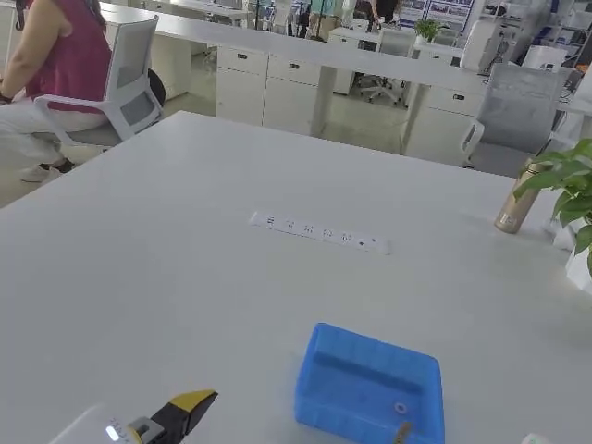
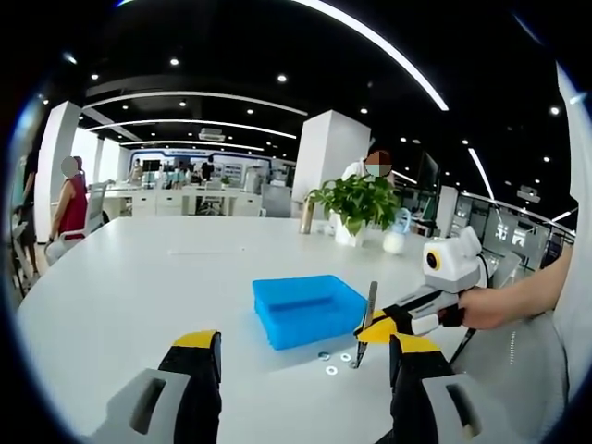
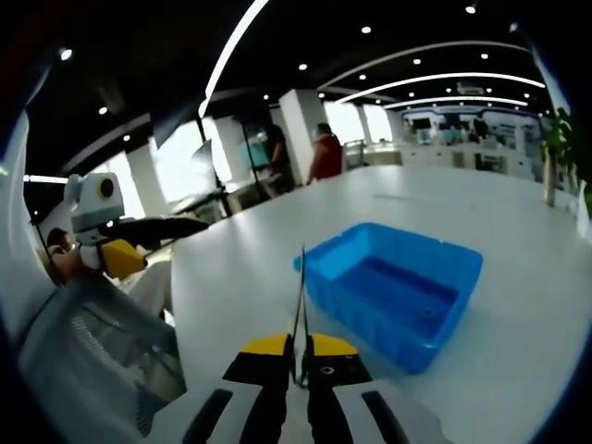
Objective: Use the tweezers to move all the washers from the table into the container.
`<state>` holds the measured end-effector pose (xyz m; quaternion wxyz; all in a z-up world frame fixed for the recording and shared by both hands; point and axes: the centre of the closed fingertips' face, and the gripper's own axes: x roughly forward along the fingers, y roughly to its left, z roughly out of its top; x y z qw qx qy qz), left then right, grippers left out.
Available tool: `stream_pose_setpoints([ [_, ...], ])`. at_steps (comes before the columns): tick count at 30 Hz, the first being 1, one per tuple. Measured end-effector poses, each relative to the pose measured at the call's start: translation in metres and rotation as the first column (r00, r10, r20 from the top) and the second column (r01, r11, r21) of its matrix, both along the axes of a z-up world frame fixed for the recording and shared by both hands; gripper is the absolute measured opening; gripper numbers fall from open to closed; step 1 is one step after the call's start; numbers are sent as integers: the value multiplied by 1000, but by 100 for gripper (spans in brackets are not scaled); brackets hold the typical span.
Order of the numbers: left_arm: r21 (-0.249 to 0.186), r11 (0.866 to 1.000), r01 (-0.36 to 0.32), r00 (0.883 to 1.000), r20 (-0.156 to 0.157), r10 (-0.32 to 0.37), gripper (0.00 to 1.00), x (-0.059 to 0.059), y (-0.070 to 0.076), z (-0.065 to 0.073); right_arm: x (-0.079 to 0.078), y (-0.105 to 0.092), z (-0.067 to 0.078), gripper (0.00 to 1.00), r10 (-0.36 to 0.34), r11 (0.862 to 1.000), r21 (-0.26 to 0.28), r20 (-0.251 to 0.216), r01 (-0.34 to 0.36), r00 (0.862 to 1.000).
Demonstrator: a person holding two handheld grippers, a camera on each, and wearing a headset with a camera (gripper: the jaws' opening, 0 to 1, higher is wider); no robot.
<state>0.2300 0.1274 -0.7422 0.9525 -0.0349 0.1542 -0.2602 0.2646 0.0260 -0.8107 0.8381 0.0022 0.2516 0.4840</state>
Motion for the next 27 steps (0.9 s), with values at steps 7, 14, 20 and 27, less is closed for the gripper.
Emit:
stream_pose_setpoints([
  [7, 12, 1000, 3, 1000, -5, -3, 74, 0, 0, -2, -10, 1, 0, 2, 84, 995, -64, 62, -80, 995],
  [14, 18, 1000, 8, 1000, -6, -8, 73, -1, 0, -2, -13, 2, -5, 3, 166, 982, -113, 100, -155, 981],
  [20, 33, 999, 16, 1000, -14, -16, 72, -2, -1, -5, -11, 0, -9, 3, 157, 986, -73, 74, -152, 985],
  [27, 41, 999, 20, 1000, -20, -19, 71, -2, -1, -6, -13, 6, -6, 3, 159, 986, -67, 65, -155, 985],
])
